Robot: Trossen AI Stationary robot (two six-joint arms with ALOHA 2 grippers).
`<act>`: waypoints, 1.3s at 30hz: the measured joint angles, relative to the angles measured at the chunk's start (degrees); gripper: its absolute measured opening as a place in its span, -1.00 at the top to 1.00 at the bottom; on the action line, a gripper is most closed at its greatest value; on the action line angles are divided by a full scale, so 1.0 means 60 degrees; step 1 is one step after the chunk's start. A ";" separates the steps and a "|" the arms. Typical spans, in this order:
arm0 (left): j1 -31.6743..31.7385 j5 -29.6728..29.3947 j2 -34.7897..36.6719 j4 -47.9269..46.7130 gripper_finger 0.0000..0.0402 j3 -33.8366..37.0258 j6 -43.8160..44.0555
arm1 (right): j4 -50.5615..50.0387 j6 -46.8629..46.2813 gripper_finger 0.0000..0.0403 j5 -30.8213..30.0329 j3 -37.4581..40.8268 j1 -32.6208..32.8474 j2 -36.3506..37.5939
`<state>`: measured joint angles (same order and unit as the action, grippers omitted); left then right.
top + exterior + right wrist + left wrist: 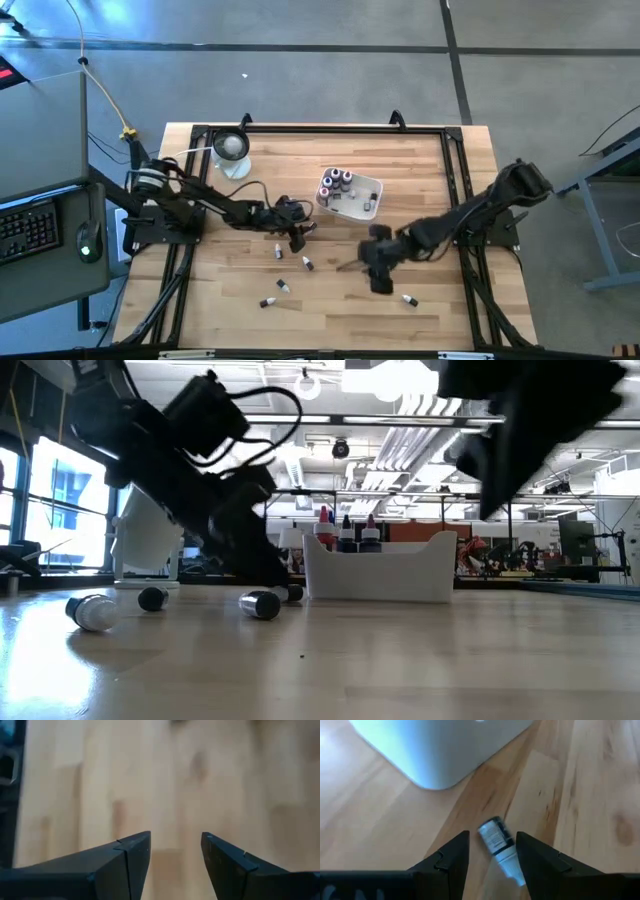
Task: Pick & Place food coloring
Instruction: Put the black small food coloring bottle into the white bin
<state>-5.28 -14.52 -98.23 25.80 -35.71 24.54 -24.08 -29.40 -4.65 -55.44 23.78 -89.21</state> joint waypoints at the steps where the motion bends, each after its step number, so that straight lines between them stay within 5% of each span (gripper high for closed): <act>1: 0.0000 0.0005 -0.0210 0.0047 0.20 -0.0144 0.0000 | -0.0123 -0.0361 0.16 0.0115 0.0003 0.0191 -0.0076; 13: -0.0002 -0.0144 -0.0821 -0.0361 0.22 -0.0661 -0.0123 | -0.2059 -0.4399 0.16 0.1660 0.0001 0.1925 -0.0560; 24: 0.0004 0.0021 -0.0813 -0.0373 0.71 -0.0636 -0.0330 | -0.1966 -0.5458 0.16 0.2413 0.0002 0.2863 -0.1497; 39: 0.0004 0.1865 0.0433 -0.0805 0.62 -0.1506 -0.1115 | -0.2171 -0.5724 0.18 0.1977 -0.0022 0.3008 -0.1864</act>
<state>-5.26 -3.33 -95.63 20.97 -44.75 17.85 -37.11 -63.75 7.22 -55.57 41.83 -100.40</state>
